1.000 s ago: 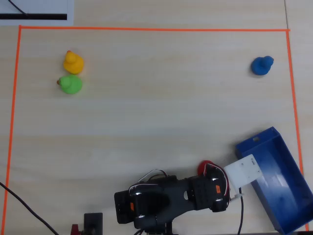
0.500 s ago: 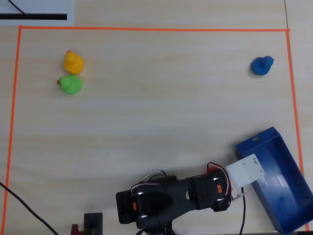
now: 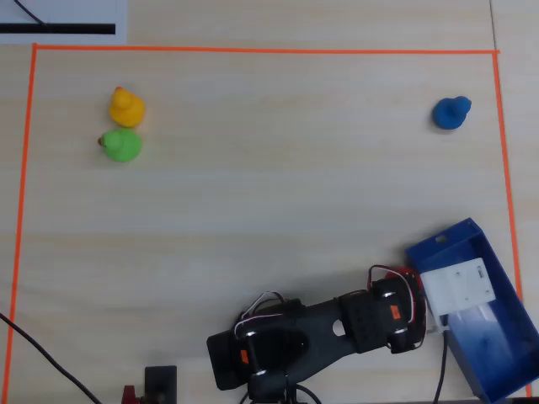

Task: Grasp red duck and put it into box.

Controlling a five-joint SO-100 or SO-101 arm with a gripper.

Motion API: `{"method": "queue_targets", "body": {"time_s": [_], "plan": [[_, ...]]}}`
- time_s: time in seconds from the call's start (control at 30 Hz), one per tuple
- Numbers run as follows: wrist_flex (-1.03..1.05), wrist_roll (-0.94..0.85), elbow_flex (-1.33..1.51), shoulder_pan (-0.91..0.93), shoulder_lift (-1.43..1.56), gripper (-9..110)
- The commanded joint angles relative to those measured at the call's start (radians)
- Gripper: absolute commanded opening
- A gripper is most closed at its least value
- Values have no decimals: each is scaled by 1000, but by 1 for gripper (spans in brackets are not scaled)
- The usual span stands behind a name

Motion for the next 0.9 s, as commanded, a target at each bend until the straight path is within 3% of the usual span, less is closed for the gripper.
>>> {"method": "queue_targets", "body": {"time_s": [0.0, 0.13, 0.37, 0.87], "plan": [[48, 31, -261, -9, -84, 0], [64, 75, -417, -3, -198, 0], [-89, 86, -575, 8, -483, 0], [-273, 46, -595, 48, -785, 0]]}}
